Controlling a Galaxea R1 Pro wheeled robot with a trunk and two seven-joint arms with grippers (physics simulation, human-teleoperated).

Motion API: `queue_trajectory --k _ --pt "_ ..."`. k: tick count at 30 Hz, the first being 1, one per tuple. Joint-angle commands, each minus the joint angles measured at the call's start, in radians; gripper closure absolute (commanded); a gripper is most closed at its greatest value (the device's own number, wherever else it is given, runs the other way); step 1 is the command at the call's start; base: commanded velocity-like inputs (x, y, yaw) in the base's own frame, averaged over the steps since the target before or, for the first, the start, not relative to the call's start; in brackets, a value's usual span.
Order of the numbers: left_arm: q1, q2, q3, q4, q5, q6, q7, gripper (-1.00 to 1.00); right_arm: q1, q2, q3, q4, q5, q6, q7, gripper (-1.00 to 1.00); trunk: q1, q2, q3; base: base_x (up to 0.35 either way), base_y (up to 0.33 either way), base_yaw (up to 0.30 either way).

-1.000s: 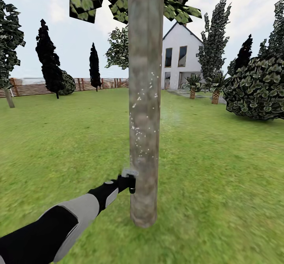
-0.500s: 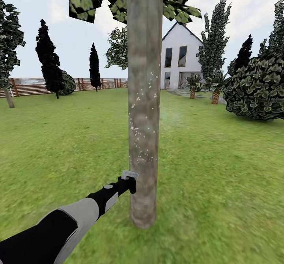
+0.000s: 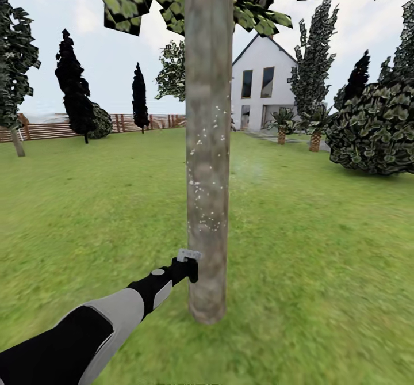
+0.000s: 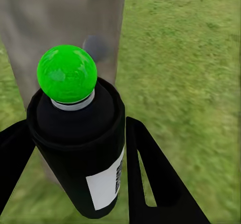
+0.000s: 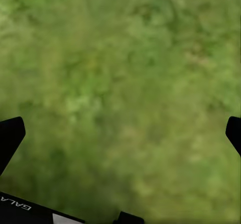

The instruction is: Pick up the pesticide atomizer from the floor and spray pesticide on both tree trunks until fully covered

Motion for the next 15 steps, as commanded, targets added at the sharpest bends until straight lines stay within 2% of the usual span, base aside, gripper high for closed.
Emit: queue_trajectory --k 1,8,15 --pt "0.0 0.0 0.001 0.0 0.0 0.0 0.001 1.0 0.0 0.0 0.0 0.0 0.0 0.0 0.0 -1.0 0.0 0.0 0.0 -0.015 -0.009 0.237" --pt "0.0 0.0 0.0 0.0 0.0 0.001 0.001 1.0 0.0 0.0 0.0 0.0 0.0 0.0 0.0 -1.0 0.0 0.0 0.0 0.023 -0.03 0.267" --pt "0.0 0.0 -0.001 0.0 0.0 0.001 0.001 1.0 0.0 0.0 0.0 0.0 0.0 0.0 0.0 -1.0 0.0 0.0 0.0 0.177 -0.233 0.039"
